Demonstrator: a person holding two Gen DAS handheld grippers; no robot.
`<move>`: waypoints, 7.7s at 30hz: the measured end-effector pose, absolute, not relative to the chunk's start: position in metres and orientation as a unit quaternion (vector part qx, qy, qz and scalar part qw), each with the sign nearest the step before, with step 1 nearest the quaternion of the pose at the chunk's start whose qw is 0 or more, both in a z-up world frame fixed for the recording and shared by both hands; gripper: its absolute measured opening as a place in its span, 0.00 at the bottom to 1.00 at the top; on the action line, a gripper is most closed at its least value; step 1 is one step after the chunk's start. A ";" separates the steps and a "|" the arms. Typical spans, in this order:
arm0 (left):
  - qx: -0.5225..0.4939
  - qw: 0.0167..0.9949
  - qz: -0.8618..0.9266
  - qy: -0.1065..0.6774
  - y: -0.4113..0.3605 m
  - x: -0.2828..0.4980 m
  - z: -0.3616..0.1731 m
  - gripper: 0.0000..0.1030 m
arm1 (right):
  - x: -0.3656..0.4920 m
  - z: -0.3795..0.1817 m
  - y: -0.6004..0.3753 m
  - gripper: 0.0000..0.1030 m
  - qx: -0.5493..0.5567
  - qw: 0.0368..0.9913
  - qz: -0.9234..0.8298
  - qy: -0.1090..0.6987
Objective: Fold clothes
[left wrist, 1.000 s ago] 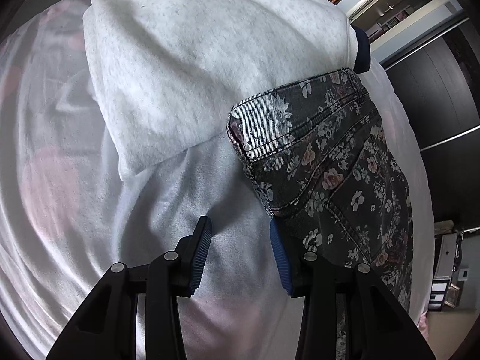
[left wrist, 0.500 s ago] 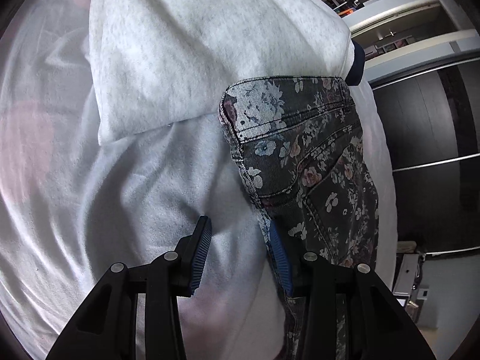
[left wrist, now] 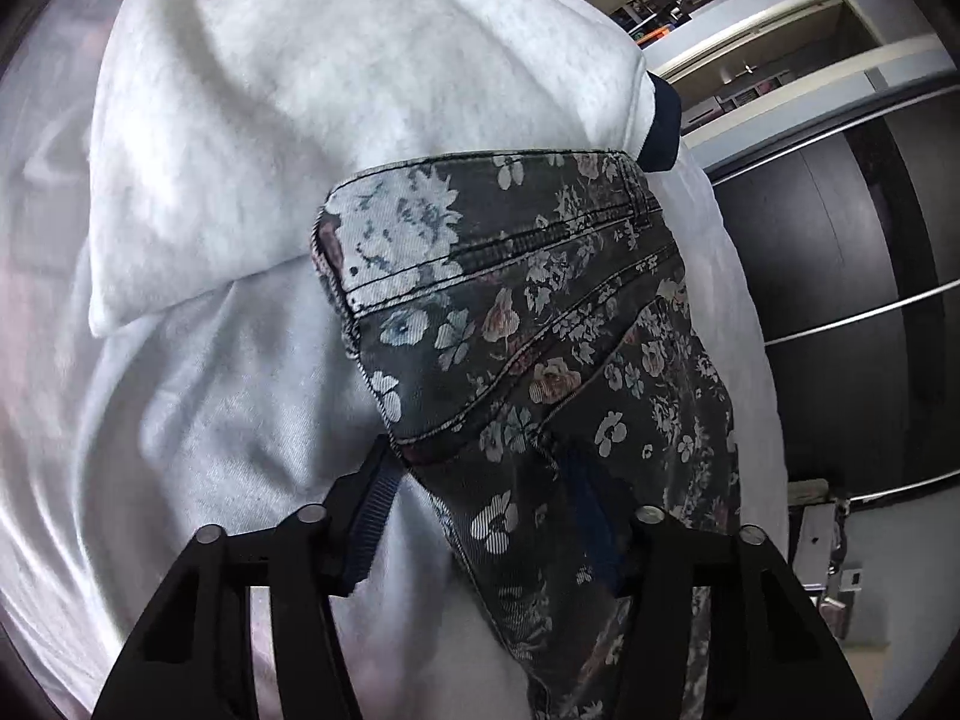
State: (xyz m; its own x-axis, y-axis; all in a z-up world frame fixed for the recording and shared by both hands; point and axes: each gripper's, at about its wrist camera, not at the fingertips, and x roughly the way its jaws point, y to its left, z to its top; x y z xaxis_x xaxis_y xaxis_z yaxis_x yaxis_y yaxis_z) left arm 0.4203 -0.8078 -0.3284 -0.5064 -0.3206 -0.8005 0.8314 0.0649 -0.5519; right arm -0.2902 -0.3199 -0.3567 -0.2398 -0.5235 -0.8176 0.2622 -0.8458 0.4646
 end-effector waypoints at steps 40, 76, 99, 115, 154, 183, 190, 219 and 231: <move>0.498 0.388 -0.664 0.401 -0.683 0.414 -0.270 0.24 | -0.156 -0.163 -0.083 0.08 0.548 0.119 -0.815 -0.147; 0.386 0.416 -0.732 0.378 -0.719 0.439 -0.265 0.28 | 0.305 -0.226 -0.647 0.08 0.472 0.561 -0.676 0.069; 0.380 0.475 -0.666 0.432 -0.743 0.460 -0.290 0.28 | 0.348 -0.326 -0.701 0.48 0.585 0.631 -0.492 0.135; 0.419 0.311 -0.740 0.425 -0.711 0.402 -0.272 0.28 | 0.196 -0.270 -0.455 0.48 0.544 0.506 -0.664 0.079; 0.468 0.380 -0.700 0.383 -0.702 0.392 -0.293 0.22 | 0.204 -0.320 -0.412 0.47 0.544 0.482 -0.682 0.075; 0.442 0.365 -0.747 0.335 -0.702 0.388 -0.281 0.16 | 0.205 -0.324 -0.412 0.47 0.555 0.467 -0.683 0.081; 0.369 0.382 -0.785 0.319 -0.702 0.408 -0.250 0.16 | 0.207 -0.321 -0.406 0.47 0.543 0.470 -0.691 0.084; 0.439 0.414 -0.745 0.284 -0.693 0.401 -0.265 0.43 | 0.171 -0.302 -0.408 0.18 0.517 0.417 -0.747 0.021; 0.585 0.313 -0.704 0.254 -0.670 0.338 -0.326 0.46 | 0.145 -0.356 -0.433 0.02 0.595 0.381 -0.706 0.037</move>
State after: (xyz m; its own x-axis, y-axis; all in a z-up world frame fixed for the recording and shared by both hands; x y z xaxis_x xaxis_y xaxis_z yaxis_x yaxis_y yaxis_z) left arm 0.3376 -0.6699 -0.3256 -0.1203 -0.1442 -0.9822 0.7374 -0.6754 0.0088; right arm 0.1446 -0.4335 -0.3562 -0.0008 -0.4947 -0.8691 0.5830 -0.7063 0.4015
